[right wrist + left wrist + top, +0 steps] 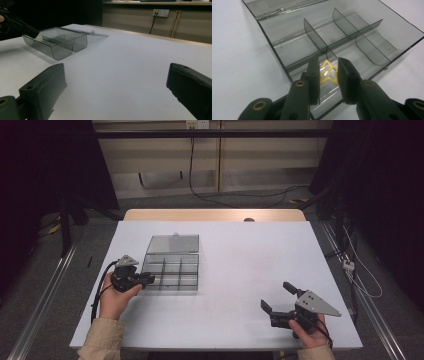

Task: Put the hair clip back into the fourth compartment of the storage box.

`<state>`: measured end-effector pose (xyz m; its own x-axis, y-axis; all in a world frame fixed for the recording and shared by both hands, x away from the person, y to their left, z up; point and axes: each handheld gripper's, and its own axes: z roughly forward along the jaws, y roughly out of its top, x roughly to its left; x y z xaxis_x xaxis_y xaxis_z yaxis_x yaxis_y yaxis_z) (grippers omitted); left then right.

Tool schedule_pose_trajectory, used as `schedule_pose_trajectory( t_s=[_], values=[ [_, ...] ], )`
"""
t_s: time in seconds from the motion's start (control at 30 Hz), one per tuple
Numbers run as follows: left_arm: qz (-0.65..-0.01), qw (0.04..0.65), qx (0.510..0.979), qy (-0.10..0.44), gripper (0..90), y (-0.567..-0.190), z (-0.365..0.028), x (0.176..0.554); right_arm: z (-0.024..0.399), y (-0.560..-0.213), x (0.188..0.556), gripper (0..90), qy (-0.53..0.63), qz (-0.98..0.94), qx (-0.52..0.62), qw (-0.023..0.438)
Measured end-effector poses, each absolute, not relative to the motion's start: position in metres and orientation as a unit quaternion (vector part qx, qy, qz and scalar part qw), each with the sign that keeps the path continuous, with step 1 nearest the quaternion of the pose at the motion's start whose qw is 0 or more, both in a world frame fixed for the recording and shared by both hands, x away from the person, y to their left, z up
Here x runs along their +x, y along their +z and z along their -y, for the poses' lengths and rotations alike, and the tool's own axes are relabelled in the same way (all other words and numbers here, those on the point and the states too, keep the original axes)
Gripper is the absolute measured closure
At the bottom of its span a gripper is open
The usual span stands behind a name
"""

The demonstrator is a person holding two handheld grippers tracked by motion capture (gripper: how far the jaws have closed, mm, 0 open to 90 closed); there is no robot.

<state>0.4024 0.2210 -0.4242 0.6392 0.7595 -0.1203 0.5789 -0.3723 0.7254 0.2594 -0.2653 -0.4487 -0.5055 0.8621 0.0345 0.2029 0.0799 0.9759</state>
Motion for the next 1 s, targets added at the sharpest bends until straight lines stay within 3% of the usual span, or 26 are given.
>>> schedule_pose_trajectory(
  t_s=[0.33,0.53,1.0],
  values=[
    [-0.407,0.391,0.817,0.117,68.2,-0.423,-0.221,0.401,0.265,-0.448,0.259,2.0,0.551,-0.671,0.396,0.299],
    [-0.407,0.401,0.813,0.109,60.6,-0.419,-0.222,0.399,0.265,-0.448,0.259,2.0,0.551,-0.671,0.396,0.299],
    [-0.412,0.415,0.806,0.094,21.6,-0.413,-0.223,0.396,0.268,-0.449,0.258,2.0,0.551,-0.669,0.398,0.299]
  ],
)
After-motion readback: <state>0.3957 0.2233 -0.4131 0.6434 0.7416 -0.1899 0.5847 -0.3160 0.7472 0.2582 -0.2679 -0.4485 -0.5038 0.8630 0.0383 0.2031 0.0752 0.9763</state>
